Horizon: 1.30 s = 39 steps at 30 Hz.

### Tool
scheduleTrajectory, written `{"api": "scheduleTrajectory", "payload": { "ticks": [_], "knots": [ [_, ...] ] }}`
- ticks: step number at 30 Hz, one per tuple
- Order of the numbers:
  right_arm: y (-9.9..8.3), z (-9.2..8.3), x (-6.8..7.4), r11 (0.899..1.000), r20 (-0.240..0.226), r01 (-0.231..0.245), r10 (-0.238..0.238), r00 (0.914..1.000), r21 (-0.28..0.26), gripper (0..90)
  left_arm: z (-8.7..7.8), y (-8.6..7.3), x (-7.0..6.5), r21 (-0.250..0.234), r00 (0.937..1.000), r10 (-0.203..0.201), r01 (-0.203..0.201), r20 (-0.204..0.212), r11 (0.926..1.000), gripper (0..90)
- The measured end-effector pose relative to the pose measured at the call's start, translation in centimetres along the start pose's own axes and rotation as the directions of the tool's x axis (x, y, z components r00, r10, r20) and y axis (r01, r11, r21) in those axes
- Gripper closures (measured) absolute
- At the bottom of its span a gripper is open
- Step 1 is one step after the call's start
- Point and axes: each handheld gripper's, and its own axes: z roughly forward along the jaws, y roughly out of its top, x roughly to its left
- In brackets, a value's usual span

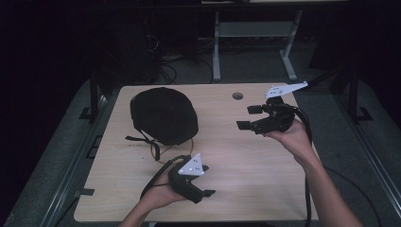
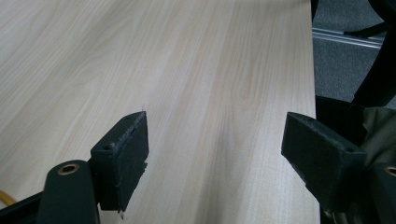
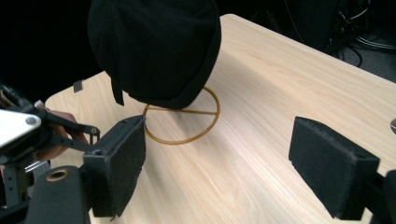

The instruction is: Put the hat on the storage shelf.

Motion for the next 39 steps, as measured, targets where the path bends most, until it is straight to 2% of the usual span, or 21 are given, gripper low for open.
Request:
{"api": "scheduleTrajectory", "payload": {
  "ticks": [7,39],
  "knots": [
    [-1.7,-0.8,-0.2,1.000,0.011,-0.019,0.019,0.9998,0.002,17.8,0.1,-0.2,0.0,-0.007,0.9998,-0.018,0.017,-0.007,0.9998,20.5],
    [-7.6,-3.1,-1.2,0.994,0.027,-0.105,0.105,0.9941,0.004,17.7,0.3,-0.3,0.1,0.006,0.9997,-0.017,0.017,-0.015,0.9998,20.0]
  ]
}}
